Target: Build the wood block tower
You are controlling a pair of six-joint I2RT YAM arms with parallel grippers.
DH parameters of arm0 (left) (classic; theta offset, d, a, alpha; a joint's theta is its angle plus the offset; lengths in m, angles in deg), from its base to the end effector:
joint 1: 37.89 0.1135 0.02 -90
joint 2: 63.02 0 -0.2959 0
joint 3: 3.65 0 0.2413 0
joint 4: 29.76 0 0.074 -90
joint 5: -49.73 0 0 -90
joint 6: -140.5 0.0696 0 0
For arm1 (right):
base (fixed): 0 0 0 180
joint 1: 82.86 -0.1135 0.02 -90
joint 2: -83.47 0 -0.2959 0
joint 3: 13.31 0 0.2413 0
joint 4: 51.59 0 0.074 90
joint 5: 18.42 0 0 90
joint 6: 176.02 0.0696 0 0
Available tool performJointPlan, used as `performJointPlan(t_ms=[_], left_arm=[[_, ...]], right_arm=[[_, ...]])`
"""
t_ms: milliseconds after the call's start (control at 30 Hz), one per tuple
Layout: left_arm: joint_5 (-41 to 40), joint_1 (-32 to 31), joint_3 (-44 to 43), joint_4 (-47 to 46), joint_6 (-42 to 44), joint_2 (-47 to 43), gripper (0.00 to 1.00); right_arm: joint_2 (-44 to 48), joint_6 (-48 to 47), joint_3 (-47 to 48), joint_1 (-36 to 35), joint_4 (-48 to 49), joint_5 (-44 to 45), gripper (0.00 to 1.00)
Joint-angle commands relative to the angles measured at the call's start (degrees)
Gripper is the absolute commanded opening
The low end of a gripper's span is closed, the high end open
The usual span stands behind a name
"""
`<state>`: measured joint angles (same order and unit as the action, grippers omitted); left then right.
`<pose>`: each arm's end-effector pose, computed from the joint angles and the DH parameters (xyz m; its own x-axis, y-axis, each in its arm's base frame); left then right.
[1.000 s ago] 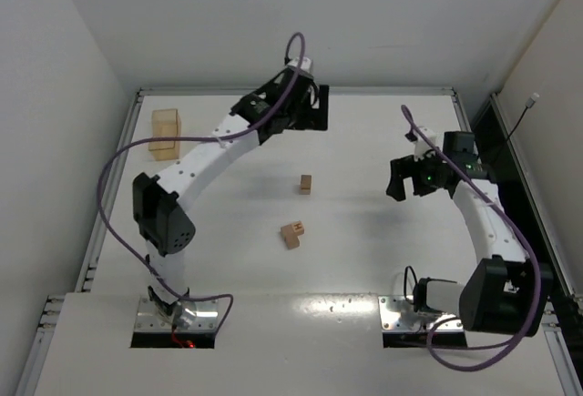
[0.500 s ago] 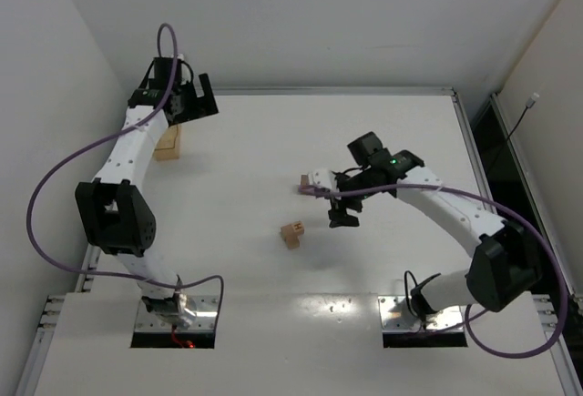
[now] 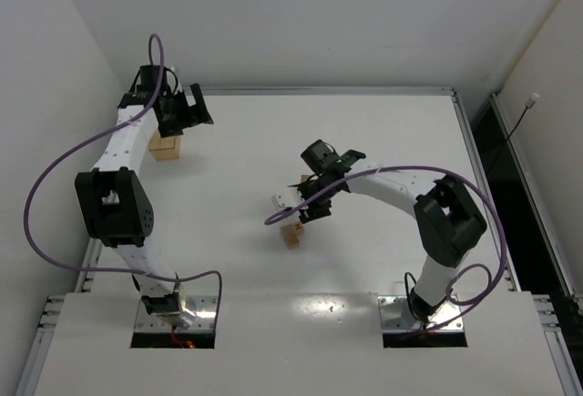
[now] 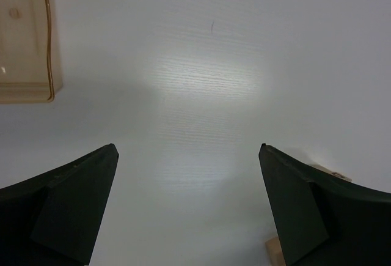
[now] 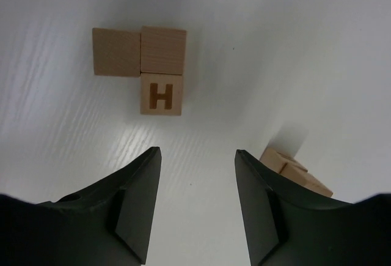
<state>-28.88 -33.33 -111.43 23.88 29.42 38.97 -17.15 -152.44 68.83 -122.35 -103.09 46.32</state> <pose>0.4168 0.0195 0.3218 -0.7091 -0.4103 -0.5735 -0.2153 0.9004 -0.3780 0.2514 0.2457 0.1992 0.3404 -0.7935 -0.5044 -0.9397 -0.3056 -0.1534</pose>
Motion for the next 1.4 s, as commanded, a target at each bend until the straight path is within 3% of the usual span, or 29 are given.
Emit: performJointPlan(t_ms=[0,500,1367], left_arm=[[3.1,1.3,-1.8,0.7,0.9,1.2,1.0],[5.7,3.0,-3.5,2.3,1.4,3.9,1.0],[6.8,3.0,-4.0,2.3,1.9,6.7,1.0]], right_arm=[[-1.7,-0.8,4.0,-1.6,1.9,0.6,0.48],[-8.1,0.2,9.4,-5.6,-7.8,0.6,0.51],[-11.4,3.0,11.5,-6.7,-9.7,1.1,0.51]])
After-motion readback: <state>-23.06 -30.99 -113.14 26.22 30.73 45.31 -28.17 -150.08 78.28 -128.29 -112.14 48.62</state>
